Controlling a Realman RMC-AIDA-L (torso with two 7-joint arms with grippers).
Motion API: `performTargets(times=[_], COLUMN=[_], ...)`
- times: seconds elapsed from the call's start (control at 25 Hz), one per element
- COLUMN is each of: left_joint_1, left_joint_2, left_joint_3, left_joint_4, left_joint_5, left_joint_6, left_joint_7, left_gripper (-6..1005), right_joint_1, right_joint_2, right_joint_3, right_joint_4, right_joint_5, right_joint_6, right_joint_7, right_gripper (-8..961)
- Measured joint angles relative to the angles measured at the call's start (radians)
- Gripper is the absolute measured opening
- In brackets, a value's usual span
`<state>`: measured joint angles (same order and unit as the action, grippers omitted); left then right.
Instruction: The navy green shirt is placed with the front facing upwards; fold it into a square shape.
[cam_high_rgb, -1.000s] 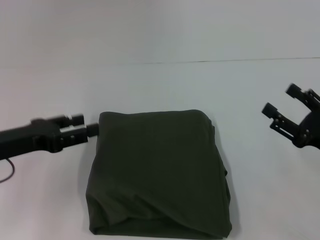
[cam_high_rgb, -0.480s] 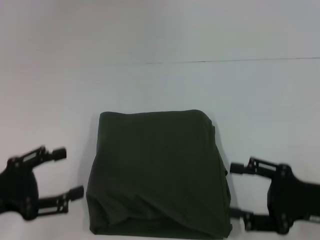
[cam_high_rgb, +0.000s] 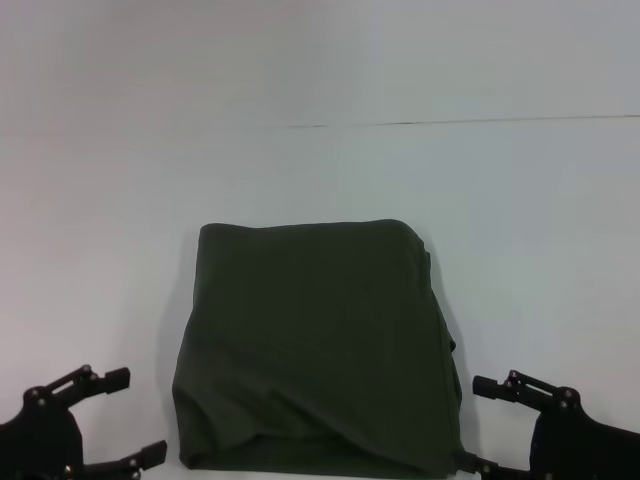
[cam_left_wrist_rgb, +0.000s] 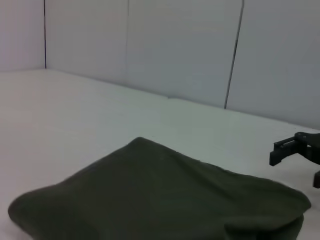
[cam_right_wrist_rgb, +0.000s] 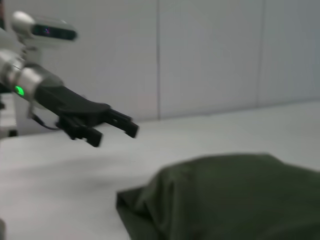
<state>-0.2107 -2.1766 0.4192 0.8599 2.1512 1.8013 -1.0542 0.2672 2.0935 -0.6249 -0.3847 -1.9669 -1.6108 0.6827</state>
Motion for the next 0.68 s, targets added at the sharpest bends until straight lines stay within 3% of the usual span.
performTargets(times=[0.68], left_joint_1=[-0.012], left_joint_2=[0.003], left_joint_3=[-0.019], left_joint_4=[-0.082], left_joint_5=[0.039], left_joint_6=[-0.058], left_joint_7=[0.056], left_gripper=[945], right_joint_1=[-0.012], right_joint_2=[0.001], right_joint_3=[0.051], right_joint_4=[0.026], right_joint_5=[0.003], right_joint_6=[0.07], right_joint_7=[-0.019], right_gripper=[845])
